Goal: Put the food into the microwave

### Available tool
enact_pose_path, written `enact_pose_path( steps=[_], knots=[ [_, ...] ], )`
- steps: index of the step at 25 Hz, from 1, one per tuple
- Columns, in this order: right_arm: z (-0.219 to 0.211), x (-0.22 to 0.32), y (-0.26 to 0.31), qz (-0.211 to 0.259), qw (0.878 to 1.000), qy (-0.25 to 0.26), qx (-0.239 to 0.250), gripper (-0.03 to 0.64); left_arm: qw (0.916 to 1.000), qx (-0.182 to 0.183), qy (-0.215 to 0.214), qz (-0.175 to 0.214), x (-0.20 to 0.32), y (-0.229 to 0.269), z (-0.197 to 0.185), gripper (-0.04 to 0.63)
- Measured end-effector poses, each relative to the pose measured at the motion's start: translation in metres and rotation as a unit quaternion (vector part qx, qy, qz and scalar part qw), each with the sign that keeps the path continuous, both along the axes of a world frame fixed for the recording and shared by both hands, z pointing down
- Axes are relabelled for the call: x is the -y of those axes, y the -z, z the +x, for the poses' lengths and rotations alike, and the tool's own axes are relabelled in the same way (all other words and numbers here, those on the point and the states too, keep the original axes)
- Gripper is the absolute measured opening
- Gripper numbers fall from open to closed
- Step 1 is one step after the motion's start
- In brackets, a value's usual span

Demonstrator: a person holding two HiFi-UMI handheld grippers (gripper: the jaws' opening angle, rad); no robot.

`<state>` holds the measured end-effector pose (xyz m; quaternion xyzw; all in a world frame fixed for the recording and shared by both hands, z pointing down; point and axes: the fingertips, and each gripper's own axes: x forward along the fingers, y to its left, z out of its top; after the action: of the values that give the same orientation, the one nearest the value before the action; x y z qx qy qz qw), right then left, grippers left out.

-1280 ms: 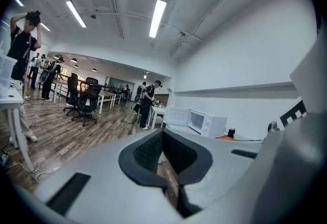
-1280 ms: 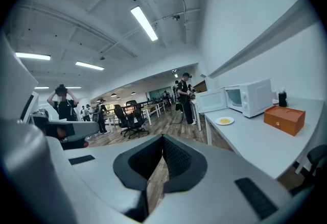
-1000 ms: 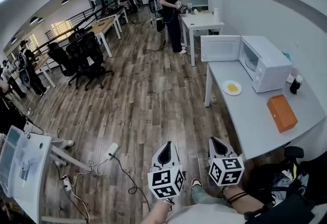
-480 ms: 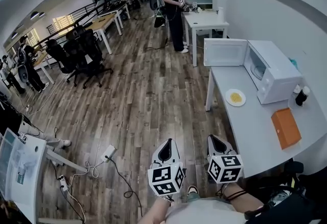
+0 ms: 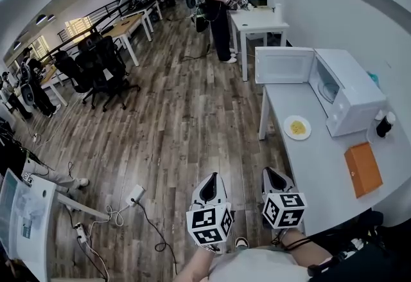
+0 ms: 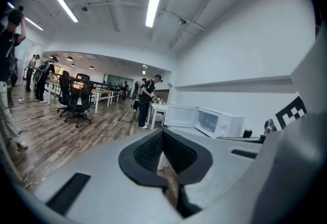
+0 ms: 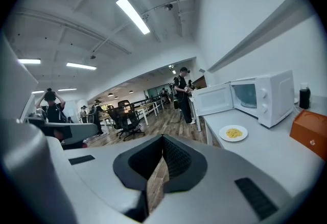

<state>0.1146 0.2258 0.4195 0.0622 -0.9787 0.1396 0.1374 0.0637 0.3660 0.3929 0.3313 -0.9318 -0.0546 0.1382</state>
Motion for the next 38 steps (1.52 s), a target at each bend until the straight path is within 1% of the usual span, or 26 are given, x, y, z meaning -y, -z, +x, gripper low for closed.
enact_pose_path(
  steps=[6, 11, 17, 23, 26, 29, 32, 38],
  knots=[
    [-0.019, 0.014, -0.008, -0.005, 1.000, -0.002, -0.008, 0.017, 0.9999, -0.011, -0.004, -0.006, 0.015, -0.011, -0.024, -0.003],
    [-0.023, 0.039, -0.017, -0.004, 1.000, -0.020, -0.021, 0.017, 0.9997, -0.006, -0.024, -0.009, 0.041, -0.012, -0.037, -0.003],
    [-0.030, 0.061, -0.019, -0.006, 0.999, -0.039, -0.024, 0.017, 0.9990, -0.008, -0.042, -0.013, 0.063, -0.014, -0.051, -0.003],
    [-0.035, 0.087, -0.023, -0.014, 0.998, -0.061, -0.033, 0.017, 0.9976, -0.010, -0.065, -0.017, 0.093, -0.013, -0.067, -0.003],
    [-0.045, 0.097, -0.029, -0.023, 0.997, -0.070, -0.035, 0.017, 0.9965, -0.011, -0.081, -0.016, 0.108, -0.015, -0.081, -0.003],
    [-0.061, 0.107, -0.035, -0.027, 0.996, -0.079, -0.034, 0.017, 0.9957, -0.009, -0.091, -0.014, 0.125, -0.019, -0.100, -0.003],
    [-0.086, 0.120, -0.039, -0.028, 0.995, -0.091, -0.031, 0.017, 0.9943, -0.006, -0.106, -0.014, 0.143, -0.023, -0.127, -0.003],
    [-0.160, 0.149, -0.027, -0.021, 0.994, -0.107, -0.022, 0.017, 0.9909, 0.001, -0.134, -0.009, 0.183, -0.017, -0.196, -0.003]
  ],
)
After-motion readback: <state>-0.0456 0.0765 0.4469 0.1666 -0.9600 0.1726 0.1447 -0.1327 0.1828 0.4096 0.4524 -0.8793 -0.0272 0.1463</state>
